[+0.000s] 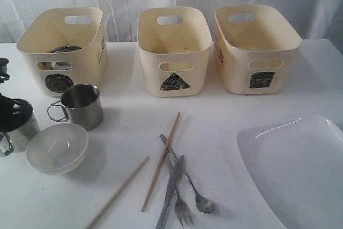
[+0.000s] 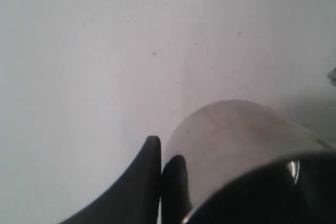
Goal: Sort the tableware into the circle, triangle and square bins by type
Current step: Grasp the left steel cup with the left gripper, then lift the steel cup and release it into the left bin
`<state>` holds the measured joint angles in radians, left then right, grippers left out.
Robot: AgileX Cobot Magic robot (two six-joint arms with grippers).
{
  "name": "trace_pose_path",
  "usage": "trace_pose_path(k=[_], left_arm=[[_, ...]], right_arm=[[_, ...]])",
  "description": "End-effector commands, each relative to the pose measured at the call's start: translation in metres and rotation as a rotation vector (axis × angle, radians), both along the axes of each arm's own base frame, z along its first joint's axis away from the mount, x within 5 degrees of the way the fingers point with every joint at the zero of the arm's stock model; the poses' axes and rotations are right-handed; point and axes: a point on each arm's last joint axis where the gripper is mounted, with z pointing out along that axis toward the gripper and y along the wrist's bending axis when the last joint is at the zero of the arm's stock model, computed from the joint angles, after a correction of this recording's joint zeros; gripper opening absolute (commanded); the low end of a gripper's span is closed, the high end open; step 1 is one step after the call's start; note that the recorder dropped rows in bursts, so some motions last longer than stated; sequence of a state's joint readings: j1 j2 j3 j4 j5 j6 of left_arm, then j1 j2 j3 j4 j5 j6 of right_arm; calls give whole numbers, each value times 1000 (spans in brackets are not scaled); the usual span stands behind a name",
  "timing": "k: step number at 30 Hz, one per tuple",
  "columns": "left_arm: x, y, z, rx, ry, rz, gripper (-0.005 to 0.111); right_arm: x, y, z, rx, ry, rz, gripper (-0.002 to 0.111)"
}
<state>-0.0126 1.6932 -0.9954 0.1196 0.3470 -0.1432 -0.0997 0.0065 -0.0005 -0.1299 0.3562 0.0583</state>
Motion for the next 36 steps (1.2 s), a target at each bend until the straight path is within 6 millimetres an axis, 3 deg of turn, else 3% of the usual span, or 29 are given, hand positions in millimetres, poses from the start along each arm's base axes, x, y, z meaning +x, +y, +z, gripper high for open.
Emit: trace_pose_path(k=[1, 9, 12, 15, 19, 22, 27, 29, 33, 36], left_arm=[[-17, 2, 60, 14, -175, 1, 0], [-46, -1, 193, -59, -835, 16, 0], [-50, -2, 225, -134, -1133, 50, 0], [-47, -1, 243, -161, -1359, 58, 0], [-25, -2, 237, -130, -1499, 16, 0], [10, -7, 214, -85, -1554, -68, 0], [95, -9, 141, -85, -1394, -69, 0], [117, -8, 118, -44, -1265, -77, 0], [140, -7, 88, 27, -920, -114, 19], [143, -6, 85, 21, -857, -98, 42]], right_arm=[[0, 0, 1, 0, -11, 1, 0], [0, 0, 1, 0, -11, 1, 0], [0, 0, 1, 0, -11, 1, 0], [0, 0, 1, 0, -11, 1, 0], [0, 0, 1, 0, -11, 1, 0], [0, 0, 1, 0, -11, 1, 0], [0, 0, 1, 0, -11, 1, 0], [0, 0, 1, 0, -11, 1, 0], [0, 0, 1, 0, -11, 1, 0], [0, 0, 1, 0, -11, 1, 0]])
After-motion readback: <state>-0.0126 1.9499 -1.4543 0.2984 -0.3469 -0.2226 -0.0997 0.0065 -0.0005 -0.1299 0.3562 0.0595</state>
